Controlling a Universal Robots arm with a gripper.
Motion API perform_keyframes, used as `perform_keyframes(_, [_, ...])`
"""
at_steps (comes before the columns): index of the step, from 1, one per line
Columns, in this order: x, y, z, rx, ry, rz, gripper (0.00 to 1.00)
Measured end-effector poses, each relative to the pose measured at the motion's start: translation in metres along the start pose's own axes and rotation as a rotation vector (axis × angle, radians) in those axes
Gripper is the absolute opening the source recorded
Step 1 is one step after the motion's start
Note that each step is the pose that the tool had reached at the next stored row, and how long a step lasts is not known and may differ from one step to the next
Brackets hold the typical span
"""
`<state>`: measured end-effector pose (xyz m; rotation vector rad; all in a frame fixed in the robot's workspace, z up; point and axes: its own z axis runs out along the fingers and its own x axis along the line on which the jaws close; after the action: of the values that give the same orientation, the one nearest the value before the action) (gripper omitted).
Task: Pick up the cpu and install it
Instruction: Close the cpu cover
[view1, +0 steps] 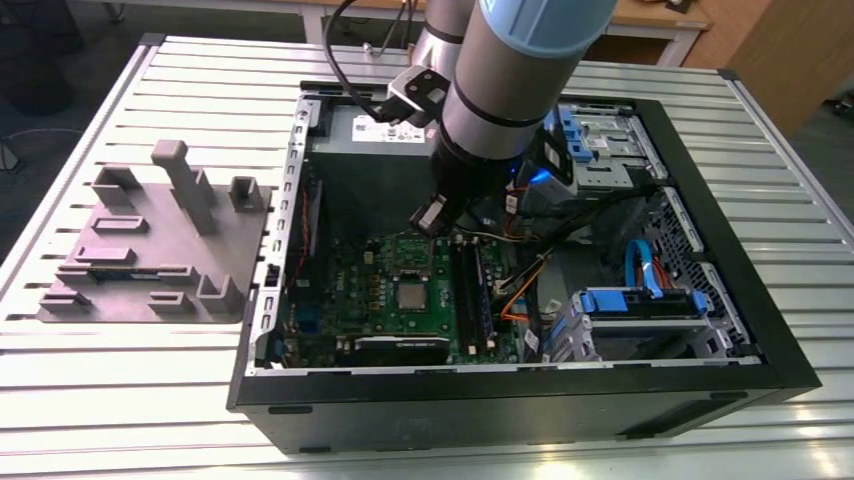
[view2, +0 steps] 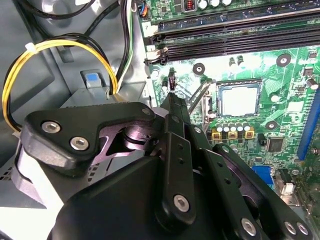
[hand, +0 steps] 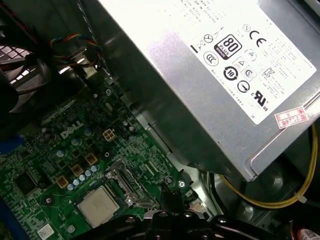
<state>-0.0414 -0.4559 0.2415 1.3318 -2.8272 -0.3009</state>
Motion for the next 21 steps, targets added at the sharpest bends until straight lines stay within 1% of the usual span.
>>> perform_keyframes(7, [0.0003, 0.0007, -0.0015, -0.0018, 0.004, -0.015, 0.1])
perform_keyframes(14, [0.0002, 0.0014, -0.0039, -0.0027, 0.0048, -0.021, 0.1])
perform_keyframes(21, [0.0005, 0.0019, -0.0047, -0.0031, 0.0058, -0.026, 0.1])
